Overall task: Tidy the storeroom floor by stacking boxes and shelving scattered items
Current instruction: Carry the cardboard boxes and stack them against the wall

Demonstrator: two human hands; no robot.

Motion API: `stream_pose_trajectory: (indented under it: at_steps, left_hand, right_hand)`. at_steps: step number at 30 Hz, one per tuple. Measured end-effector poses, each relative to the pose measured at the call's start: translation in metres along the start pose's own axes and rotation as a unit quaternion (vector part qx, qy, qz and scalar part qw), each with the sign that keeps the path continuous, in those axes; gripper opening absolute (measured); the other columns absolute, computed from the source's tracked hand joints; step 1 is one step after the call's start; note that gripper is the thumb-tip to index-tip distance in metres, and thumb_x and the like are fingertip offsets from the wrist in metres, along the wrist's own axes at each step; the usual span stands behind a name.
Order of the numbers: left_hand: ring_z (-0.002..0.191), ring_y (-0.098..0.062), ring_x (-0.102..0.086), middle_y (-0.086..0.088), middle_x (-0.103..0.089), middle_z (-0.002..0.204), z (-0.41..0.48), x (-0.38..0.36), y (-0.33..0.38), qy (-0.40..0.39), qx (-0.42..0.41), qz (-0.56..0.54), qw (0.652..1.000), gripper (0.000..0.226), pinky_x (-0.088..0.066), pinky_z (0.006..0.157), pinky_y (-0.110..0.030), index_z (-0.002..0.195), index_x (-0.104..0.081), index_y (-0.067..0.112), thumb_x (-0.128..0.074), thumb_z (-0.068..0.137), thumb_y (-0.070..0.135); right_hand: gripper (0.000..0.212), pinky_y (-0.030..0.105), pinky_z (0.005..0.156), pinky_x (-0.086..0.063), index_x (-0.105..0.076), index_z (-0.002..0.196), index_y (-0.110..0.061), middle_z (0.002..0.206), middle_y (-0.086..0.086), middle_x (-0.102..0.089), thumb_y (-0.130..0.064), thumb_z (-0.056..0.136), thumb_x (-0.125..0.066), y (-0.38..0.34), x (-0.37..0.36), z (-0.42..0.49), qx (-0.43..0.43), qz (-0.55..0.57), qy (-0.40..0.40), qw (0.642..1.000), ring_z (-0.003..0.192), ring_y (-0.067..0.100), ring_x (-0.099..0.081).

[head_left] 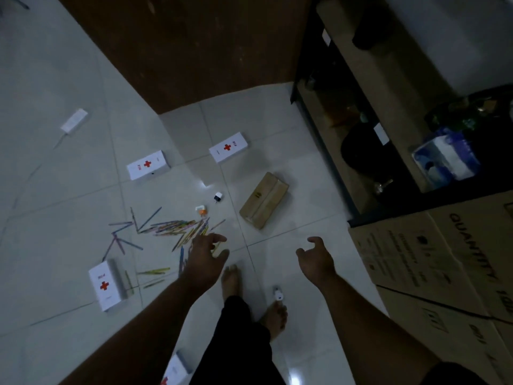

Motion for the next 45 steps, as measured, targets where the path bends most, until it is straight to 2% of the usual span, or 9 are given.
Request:
stream_pose_trajectory:
  at_steps: [4, 7, 19, 24, 27, 30, 34, 37, 45]
  left_hand:
    - [0.112, -0.015, -0.058, 0.004, -0.054, 0.127, 0.060, -0.049, -0.036, -0.021, 0.030, 0.004, 0.999, 0.030, -0.049, 0.091, -0.028, 0.117, -0.059, 0.032, -0.073, 0.092, 0.024]
    - [0.120, -0.023, -0.057, -0.005, -0.050, 0.133, 0.119, -0.087, -0.077, -0.046, 0.048, 0.033, 0.997, 0.037, -0.053, 0.098, -0.043, 0.124, -0.057, 0.032, -0.074, 0.091, 0.030]
    - [0.146, -0.027, -0.035, -0.006, -0.027, 0.164, 0.360, -0.226, -0.187, -0.123, 0.107, 0.053, 0.985, 0.094, -0.035, 0.119, -0.044, 0.159, -0.023, 0.016, -0.078, 0.086, 0.038]
    - [0.130, -0.031, -0.053, -0.010, -0.050, 0.149, 0.401, -0.268, -0.184, -0.208, 0.142, 0.010, 0.968, 0.090, -0.045, 0.112, -0.043, 0.159, -0.017, 0.009, -0.072, 0.093, 0.035]
    - [0.107, -0.025, -0.063, -0.009, -0.063, 0.123, 0.391, -0.270, -0.176, -0.200, 0.120, 0.040, 0.972, 0.054, -0.057, 0.094, -0.042, 0.136, -0.052, 0.016, -0.064, 0.094, 0.048]
    - [0.101, -0.029, -0.064, -0.003, -0.062, 0.112, 0.366, -0.254, -0.161, -0.183, 0.104, 0.060, 0.976, 0.061, -0.060, 0.084, -0.045, 0.114, -0.055, 0.030, -0.051, 0.076, 0.078]
    - [0.106, -0.028, -0.060, -0.009, -0.045, 0.134, 0.296, -0.221, -0.111, -0.125, 0.162, -0.052, 0.977, 0.070, -0.059, 0.083, -0.042, 0.138, -0.044, 0.027, -0.064, 0.084, 0.067]
    - [0.102, -0.023, -0.062, -0.008, -0.049, 0.134, 0.235, -0.195, -0.061, -0.098, 0.169, -0.149, 0.969, 0.065, -0.057, 0.070, -0.034, 0.136, -0.039, 0.028, -0.065, 0.087, 0.063]
    - [0.101, -0.010, -0.059, 0.001, -0.051, 0.129, 0.072, -0.094, 0.103, -0.066, 0.109, -0.243, 0.962, 0.049, -0.048, 0.067, -0.025, 0.135, -0.035, 0.029, -0.063, 0.097, 0.040]
  right_hand:
    - [0.050, 0.035, 0.071, -0.052, -0.041, 0.138, -0.023, 0.081, 0.005, -0.064, -0.032, 0.096, -0.066, 0.002, -0.041, 0.062, -0.064, 0.068, -0.012, 0.996, 0.078, 0.023, -0.061]
    - [0.048, 0.050, 0.100, -0.053, -0.041, 0.135, -0.022, 0.111, 0.007, -0.057, -0.033, 0.097, -0.067, 0.002, -0.086, 0.122, -0.118, 0.150, -0.053, 0.980, 0.100, 0.027, -0.057]
    - [0.101, 0.053, 0.107, -0.048, -0.014, 0.162, -0.028, 0.160, 0.012, -0.035, -0.038, 0.086, -0.079, 0.045, -0.238, 0.352, -0.136, 0.248, -0.068, 0.957, 0.138, 0.037, -0.046]
    - [0.083, 0.027, 0.094, -0.051, -0.015, 0.162, -0.020, 0.157, 0.008, -0.038, -0.029, 0.098, -0.068, 0.050, -0.254, 0.379, -0.142, 0.273, -0.159, 0.938, 0.128, 0.027, -0.051]
    - [0.059, 0.022, 0.079, -0.052, -0.031, 0.151, -0.022, 0.147, 0.000, -0.047, -0.023, 0.101, -0.063, 0.043, -0.250, 0.366, -0.093, 0.275, -0.182, 0.939, 0.115, 0.019, -0.056]
    - [0.068, 0.024, 0.072, -0.055, -0.036, 0.152, -0.027, 0.144, -0.001, -0.052, -0.029, 0.094, -0.073, 0.042, -0.231, 0.340, -0.066, 0.310, -0.135, 0.939, 0.109, 0.015, -0.061]
    - [0.062, 0.044, 0.083, -0.061, -0.039, 0.150, -0.037, 0.139, 0.002, -0.059, -0.043, 0.095, -0.068, 0.022, -0.179, 0.283, -0.072, 0.347, -0.084, 0.931, 0.111, 0.024, -0.066]
    - [0.056, 0.035, 0.067, -0.059, -0.041, 0.143, -0.039, 0.134, -0.002, -0.058, -0.052, 0.095, -0.065, -0.002, -0.131, 0.223, -0.068, 0.349, -0.066, 0.932, 0.106, 0.022, -0.067]
    - [0.050, 0.027, 0.071, -0.055, -0.039, 0.145, -0.044, 0.138, -0.007, -0.054, -0.033, 0.101, -0.060, -0.065, -0.001, 0.026, 0.028, 0.342, 0.010, 0.939, 0.106, 0.011, -0.062]
Point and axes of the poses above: each hand's wrist, its own z-axis towards the middle knuckle, its own x-axis out of the back of the hand, y = z × x, the point moved 5 cm from there along z, towards the middle knuckle
